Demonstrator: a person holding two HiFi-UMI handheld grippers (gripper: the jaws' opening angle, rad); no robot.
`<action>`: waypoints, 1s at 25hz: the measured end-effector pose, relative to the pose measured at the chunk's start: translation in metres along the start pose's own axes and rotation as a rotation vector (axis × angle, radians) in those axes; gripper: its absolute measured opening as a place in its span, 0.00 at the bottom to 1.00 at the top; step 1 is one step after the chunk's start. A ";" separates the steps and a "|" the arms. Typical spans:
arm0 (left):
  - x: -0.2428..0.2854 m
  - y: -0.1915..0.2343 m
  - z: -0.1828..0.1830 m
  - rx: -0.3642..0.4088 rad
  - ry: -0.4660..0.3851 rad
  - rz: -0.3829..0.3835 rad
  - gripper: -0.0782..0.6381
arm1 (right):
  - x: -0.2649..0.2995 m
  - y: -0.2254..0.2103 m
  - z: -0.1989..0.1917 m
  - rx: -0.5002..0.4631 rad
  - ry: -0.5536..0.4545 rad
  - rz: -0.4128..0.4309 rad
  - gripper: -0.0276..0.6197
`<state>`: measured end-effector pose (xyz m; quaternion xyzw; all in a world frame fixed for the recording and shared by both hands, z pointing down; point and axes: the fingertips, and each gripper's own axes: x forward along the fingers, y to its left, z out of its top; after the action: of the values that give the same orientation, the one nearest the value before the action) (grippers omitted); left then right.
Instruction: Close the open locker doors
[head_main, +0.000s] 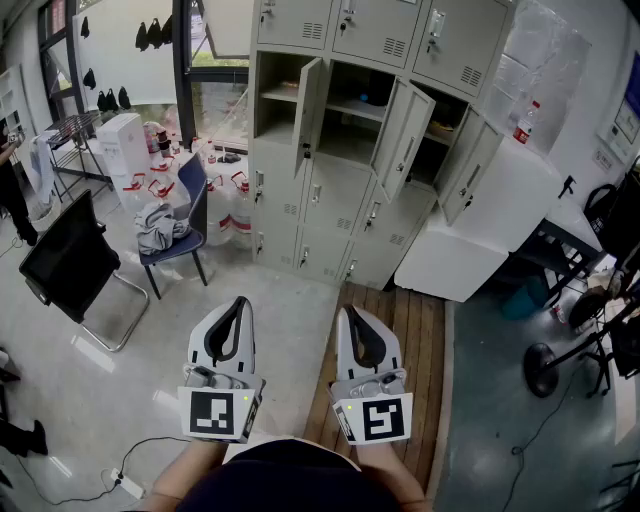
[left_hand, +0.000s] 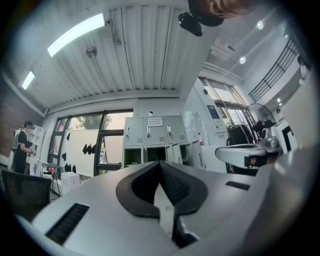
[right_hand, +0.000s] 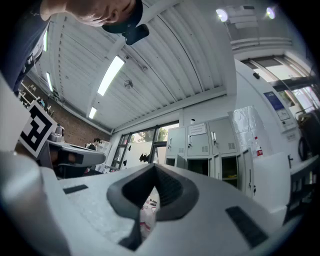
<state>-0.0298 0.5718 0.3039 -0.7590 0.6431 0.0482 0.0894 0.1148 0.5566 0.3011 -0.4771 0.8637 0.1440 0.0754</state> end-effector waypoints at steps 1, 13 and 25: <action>0.003 0.000 -0.001 0.001 -0.001 -0.002 0.11 | 0.003 -0.001 -0.001 -0.005 0.002 -0.002 0.04; 0.065 0.027 -0.031 -0.009 0.018 -0.055 0.11 | 0.075 -0.012 -0.036 0.068 -0.011 0.046 0.06; 0.198 0.106 -0.053 -0.002 0.013 -0.087 0.11 | 0.227 -0.027 -0.066 0.100 -0.033 0.097 0.17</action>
<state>-0.1032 0.3531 0.3107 -0.7866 0.6100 0.0398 0.0864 0.0171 0.3396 0.2986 -0.4278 0.8906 0.1119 0.1065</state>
